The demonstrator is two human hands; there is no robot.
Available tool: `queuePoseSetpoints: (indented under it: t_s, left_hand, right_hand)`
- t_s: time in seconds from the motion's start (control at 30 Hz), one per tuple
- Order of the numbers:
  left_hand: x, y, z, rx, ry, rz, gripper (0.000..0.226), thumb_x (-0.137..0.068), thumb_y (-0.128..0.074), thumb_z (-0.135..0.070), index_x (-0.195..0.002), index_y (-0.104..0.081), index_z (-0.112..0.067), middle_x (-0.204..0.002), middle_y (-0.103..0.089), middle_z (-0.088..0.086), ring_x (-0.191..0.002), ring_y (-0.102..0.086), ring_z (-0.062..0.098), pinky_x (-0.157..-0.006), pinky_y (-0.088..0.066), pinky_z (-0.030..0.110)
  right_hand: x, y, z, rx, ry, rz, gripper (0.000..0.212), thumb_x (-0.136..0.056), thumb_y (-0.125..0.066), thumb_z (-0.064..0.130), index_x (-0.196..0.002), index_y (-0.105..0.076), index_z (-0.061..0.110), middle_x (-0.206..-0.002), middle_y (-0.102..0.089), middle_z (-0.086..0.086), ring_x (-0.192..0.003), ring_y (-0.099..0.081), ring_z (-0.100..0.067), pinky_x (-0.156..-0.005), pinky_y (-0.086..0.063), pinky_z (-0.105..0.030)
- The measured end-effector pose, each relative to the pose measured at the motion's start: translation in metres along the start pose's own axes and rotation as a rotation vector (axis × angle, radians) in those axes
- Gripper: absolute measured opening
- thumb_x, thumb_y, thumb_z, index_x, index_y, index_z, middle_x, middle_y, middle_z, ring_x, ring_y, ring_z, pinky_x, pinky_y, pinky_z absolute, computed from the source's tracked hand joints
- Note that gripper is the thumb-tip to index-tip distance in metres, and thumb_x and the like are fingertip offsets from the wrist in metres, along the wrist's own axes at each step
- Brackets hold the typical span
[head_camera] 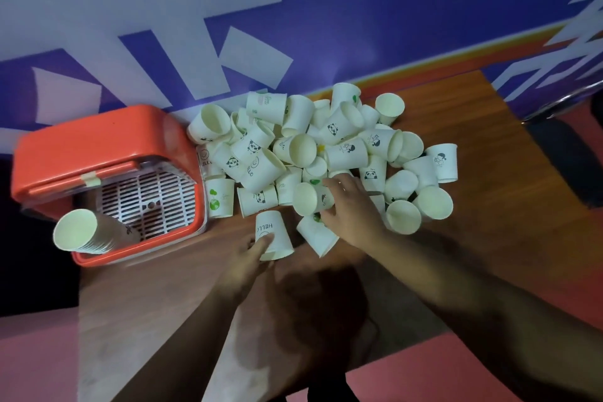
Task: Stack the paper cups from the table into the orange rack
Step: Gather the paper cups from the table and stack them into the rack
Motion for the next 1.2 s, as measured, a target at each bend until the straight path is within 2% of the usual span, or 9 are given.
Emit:
queuePoseSetpoints:
  t_s: [0.1, 0.3, 0.43, 0.53, 0.63, 0.77, 0.87, 1.03, 1.2]
  left_hand:
    - [0.005, 0.003, -0.005, 0.033, -0.036, -0.033, 0.032, -0.095, -0.065, -0.024, -0.120, -0.059, -0.006, -0.115, -0.071, 0.018, -0.093, -0.073, 0.022, -0.075, -0.055, 0.031]
    - [0.007, 0.014, -0.007, 0.132, -0.050, -0.071, 0.033, -0.097, -0.061, -0.022, -0.124, -0.057, -0.003, -0.114, -0.070, 0.019, -0.088, -0.072, 0.021, -0.062, -0.057, 0.024]
    - [0.012, 0.024, -0.005, 0.191, -0.041, -0.089, 0.037, -0.096, -0.062, -0.023, -0.127, -0.057, -0.004, -0.118, -0.069, 0.021, -0.097, -0.071, 0.026, -0.070, -0.059, 0.031]
    - [0.021, 0.027, -0.011, 0.249, -0.045, -0.088, 0.037, -0.096, -0.061, -0.021, -0.127, -0.057, -0.002, -0.118, -0.069, 0.021, -0.101, -0.070, 0.028, -0.080, -0.057, 0.036]
    - [0.032, 0.027, -0.022, 0.306, -0.054, -0.046, 0.038, -0.096, -0.060, -0.019, -0.129, -0.057, 0.000, -0.116, -0.071, 0.020, -0.099, -0.071, 0.027, -0.087, -0.057, 0.037]
    - [0.055, 0.031, -0.045, 0.369, -0.129, 0.061, 0.050, -0.088, -0.062, -0.016, -0.134, -0.054, -0.002, -0.118, -0.071, 0.018, -0.099, -0.072, 0.024, -0.088, -0.060, 0.035]
    - [0.077, 0.037, -0.067, 0.385, -0.201, 0.138, 0.052, -0.084, -0.064, -0.016, -0.135, -0.053, -0.007, -0.117, -0.070, 0.015, -0.101, -0.070, 0.024, -0.084, -0.060, 0.035]
    - [0.108, 0.058, -0.093, 0.400, -0.266, 0.203, 0.059, -0.085, -0.066, -0.024, -0.141, -0.050, -0.012, -0.135, -0.062, 0.016, -0.123, -0.061, 0.033, -0.097, -0.053, 0.049]
    - [0.132, 0.098, -0.106, 0.524, -0.303, 0.098, 0.050, -0.093, -0.058, -0.020, -0.138, -0.051, -0.002, -0.134, -0.061, 0.023, -0.128, -0.057, 0.038, -0.111, -0.041, 0.054]
  right_hand:
    - [-0.018, -0.016, -0.007, 0.066, -0.040, 0.239, 0.076, -0.083, -0.068, 0.036, -0.146, -0.034, 0.012, -0.141, -0.041, -0.011, -0.128, -0.039, -0.031, -0.107, -0.038, -0.042]
    - [-0.034, -0.055, 0.007, 0.158, 0.020, 0.294, 0.072, -0.085, -0.067, 0.039, -0.143, -0.035, 0.010, -0.136, -0.046, -0.012, -0.126, -0.043, -0.031, -0.105, -0.039, -0.041]
    - [-0.033, -0.062, 0.006, 0.246, 0.087, 0.293, 0.048, -0.089, -0.061, 0.025, -0.132, -0.046, 0.009, -0.128, -0.051, -0.010, -0.119, -0.048, -0.030, -0.097, -0.043, -0.041]
    - [-0.033, -0.047, 0.005, 0.169, 0.065, 0.207, 0.013, -0.093, -0.050, 0.007, -0.103, -0.058, 0.006, -0.107, -0.060, -0.010, -0.102, -0.055, -0.030, -0.079, -0.046, -0.038]
    - [-0.037, -0.020, 0.012, 0.150, 0.027, 0.111, 0.016, -0.097, -0.046, 0.012, -0.096, -0.062, 0.008, -0.095, -0.063, -0.007, -0.092, -0.058, -0.026, -0.072, -0.049, -0.039]
    - [-0.039, 0.023, 0.041, -0.180, -0.029, 0.004, 0.019, -0.096, -0.050, 0.020, -0.093, -0.065, 0.009, -0.089, -0.067, -0.004, -0.084, -0.059, -0.022, -0.071, -0.048, -0.036]
    - [-0.038, 0.038, 0.076, -0.337, -0.074, 0.075, 0.014, -0.095, -0.054, 0.022, -0.092, -0.066, 0.015, -0.081, -0.064, 0.002, -0.078, -0.058, -0.018, -0.068, -0.046, -0.032]
    - [-0.037, 0.040, 0.146, -0.597, -0.103, 0.263, 0.029, -0.100, -0.044, 0.013, -0.124, -0.059, 0.020, -0.102, -0.065, -0.003, -0.061, -0.065, -0.021, -0.057, -0.056, -0.035]
    - [-0.035, 0.041, 0.211, -0.732, -0.041, 0.436, 0.038, -0.096, -0.058, 0.038, -0.133, -0.049, 0.037, -0.104, -0.061, 0.015, -0.066, -0.065, -0.011, -0.075, -0.060, -0.033]
Point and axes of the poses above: each hand's wrist, its own x-axis away from the middle knuckle, its own y-axis out of the back of the hand, z = x × y, the point moved 4 cm from there along -x, towards the middle knuckle
